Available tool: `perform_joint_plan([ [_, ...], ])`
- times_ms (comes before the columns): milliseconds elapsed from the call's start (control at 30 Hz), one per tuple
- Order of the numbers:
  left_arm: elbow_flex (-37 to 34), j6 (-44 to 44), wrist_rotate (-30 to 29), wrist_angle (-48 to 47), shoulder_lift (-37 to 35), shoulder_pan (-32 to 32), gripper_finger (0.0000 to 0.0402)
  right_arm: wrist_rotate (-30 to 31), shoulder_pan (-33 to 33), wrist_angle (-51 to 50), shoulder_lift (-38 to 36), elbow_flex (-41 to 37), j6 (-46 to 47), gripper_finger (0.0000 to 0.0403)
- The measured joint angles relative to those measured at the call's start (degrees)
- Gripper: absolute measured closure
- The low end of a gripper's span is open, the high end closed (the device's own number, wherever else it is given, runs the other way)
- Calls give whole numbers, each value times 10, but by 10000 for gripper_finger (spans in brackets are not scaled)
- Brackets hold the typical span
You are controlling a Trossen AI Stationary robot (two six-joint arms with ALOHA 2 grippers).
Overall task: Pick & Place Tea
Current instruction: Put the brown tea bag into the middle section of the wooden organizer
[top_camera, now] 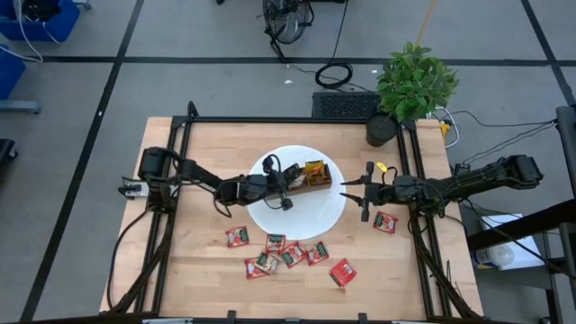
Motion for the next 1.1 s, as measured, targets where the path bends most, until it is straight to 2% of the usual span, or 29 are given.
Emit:
perform_joint_plan([
  [467, 0, -34, 1, -13, 30, 3, 400, 0, 0, 2, 0, 0, -4, 280],
  [767, 1, -13, -2, 0, 30, 2, 399, 0, 0, 0, 0, 0, -4, 280],
  [933, 1, -15, -14, -1, 30, 3, 372, 0, 0, 0, 0, 0, -4, 280],
  [1100, 1, -13, -45, -2, 30, 2, 322, 0, 0, 0, 0, 0, -4, 280],
])
